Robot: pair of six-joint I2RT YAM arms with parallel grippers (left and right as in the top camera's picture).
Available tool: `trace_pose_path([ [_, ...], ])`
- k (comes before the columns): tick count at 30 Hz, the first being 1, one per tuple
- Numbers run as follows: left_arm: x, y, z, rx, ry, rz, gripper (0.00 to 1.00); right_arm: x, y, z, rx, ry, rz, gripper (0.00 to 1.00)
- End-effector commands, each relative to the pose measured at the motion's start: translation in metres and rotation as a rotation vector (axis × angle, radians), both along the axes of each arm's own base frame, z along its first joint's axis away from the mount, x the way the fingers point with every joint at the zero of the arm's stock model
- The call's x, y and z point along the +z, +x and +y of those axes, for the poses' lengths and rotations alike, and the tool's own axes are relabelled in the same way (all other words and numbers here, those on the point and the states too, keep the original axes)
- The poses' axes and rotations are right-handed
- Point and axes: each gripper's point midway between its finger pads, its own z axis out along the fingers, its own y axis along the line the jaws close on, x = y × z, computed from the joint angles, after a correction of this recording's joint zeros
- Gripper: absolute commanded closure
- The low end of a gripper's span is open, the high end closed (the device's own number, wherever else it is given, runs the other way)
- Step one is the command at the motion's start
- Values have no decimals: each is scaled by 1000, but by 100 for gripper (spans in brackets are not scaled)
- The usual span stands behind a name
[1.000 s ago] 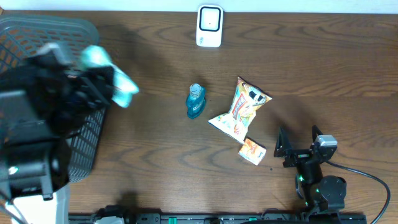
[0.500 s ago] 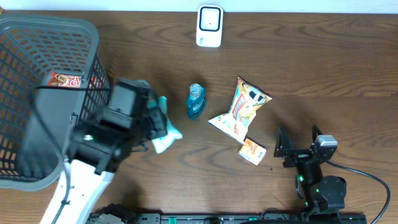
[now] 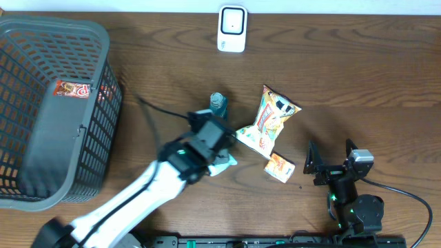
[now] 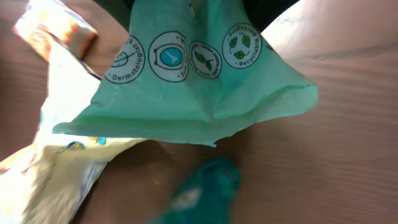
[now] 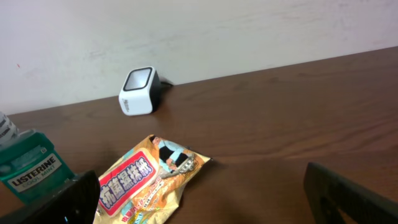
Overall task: Scan the item barcode
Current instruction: 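Carry the green package with the left gripper toward the scanner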
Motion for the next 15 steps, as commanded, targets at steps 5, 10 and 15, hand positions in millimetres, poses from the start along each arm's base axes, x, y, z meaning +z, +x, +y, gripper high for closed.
trace_pose_path([
  [5, -40, 3, -25, -40, 93, -26, 64, 0, 0, -1, -3, -9, -2, 1],
  [10, -26, 4, -39, -87, 72, -71, 52, 0, 0, -1, -3, -9, -2, 1],
  [15, 23, 12, -48, -143, 28, -163, 14, 0, 0, -1, -3, -9, -2, 1],
])
